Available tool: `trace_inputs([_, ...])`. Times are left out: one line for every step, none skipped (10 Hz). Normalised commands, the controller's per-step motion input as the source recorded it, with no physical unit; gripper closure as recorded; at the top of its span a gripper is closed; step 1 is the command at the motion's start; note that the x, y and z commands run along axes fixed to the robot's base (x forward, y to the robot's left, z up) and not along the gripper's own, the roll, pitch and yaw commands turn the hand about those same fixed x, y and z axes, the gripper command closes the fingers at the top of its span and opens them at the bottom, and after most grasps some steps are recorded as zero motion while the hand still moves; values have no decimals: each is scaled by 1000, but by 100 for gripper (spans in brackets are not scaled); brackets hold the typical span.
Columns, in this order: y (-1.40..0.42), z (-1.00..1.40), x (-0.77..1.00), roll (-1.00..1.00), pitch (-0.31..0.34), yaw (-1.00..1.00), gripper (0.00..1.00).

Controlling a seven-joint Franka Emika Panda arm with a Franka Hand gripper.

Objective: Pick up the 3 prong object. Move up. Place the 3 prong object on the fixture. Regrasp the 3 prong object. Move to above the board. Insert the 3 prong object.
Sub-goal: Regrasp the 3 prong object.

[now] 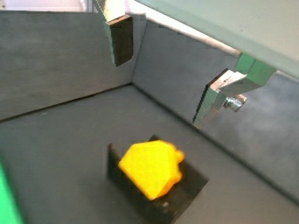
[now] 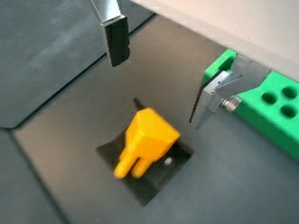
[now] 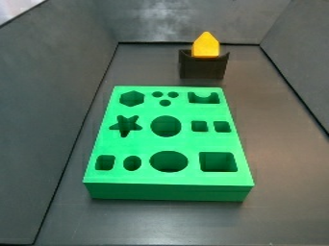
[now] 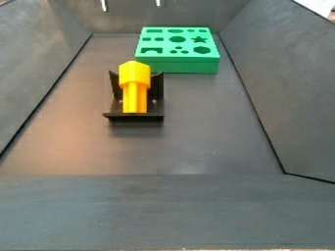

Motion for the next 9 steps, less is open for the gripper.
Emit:
trace_inputs([-24,-10,35,1000,18,51,0])
trace_inputs([-25,-14,52,1000,31,55,0])
trace_inputs([-27,-20,72,1000,49,61,0])
trace_inputs([-29,-17,80,1000,62,66,0])
trace_inputs([-34,-11,93,1000,93,79,0])
trace_inputs([-38,-20,102,1000,117,95,0])
trace_inputs([-38,-21,103,969,148,128,0])
trace_inputs([-43,-19,102,839,144,136,0])
trace_inputs([-45,-21,104,522,124,158,0])
